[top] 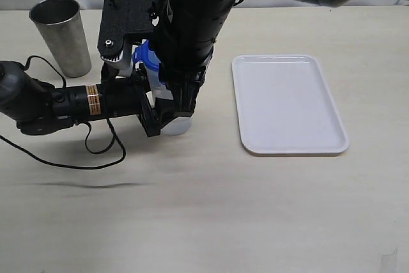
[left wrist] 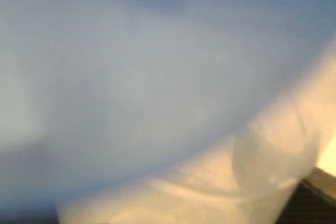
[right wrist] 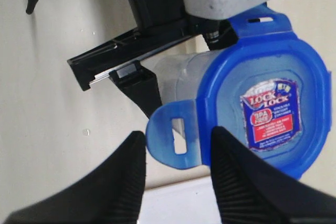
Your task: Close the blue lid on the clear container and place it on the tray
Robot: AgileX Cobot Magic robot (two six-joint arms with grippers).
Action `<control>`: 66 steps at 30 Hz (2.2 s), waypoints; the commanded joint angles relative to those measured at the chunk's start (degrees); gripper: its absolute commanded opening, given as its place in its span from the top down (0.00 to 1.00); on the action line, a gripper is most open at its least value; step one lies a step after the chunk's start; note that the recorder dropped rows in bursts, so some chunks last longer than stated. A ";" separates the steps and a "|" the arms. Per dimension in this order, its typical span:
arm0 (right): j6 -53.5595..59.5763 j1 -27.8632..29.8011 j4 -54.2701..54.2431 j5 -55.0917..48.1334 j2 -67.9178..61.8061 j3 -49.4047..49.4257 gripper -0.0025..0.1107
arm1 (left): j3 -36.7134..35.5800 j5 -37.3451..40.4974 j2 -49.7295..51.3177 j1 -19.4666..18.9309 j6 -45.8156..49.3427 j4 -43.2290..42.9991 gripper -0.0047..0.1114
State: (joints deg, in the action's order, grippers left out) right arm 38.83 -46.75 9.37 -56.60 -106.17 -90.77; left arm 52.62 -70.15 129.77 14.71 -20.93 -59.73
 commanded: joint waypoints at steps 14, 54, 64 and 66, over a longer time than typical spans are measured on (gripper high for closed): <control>-0.89 -0.02 -0.86 -1.83 -1.30 0.16 0.64 | 0.16 0.19 0.07 0.00 -0.24 -0.09 0.96; -3.98 -0.02 1.18 -2.51 -2.10 -4.84 0.62 | 0.16 0.19 0.07 0.00 -0.34 -0.96 0.96; -2.80 -0.02 0.62 -3.54 -3.99 -4.84 0.62 | 0.16 0.19 0.07 0.00 -0.34 -1.07 0.96; -2.80 -0.02 0.62 -3.11 -4.35 -4.84 0.64 | 0.16 0.19 0.07 0.00 -0.34 -1.07 0.96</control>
State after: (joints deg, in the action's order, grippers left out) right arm 35.54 -46.84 10.29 -59.89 -109.67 -95.67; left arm 52.62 -70.04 129.77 14.71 -20.58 -59.76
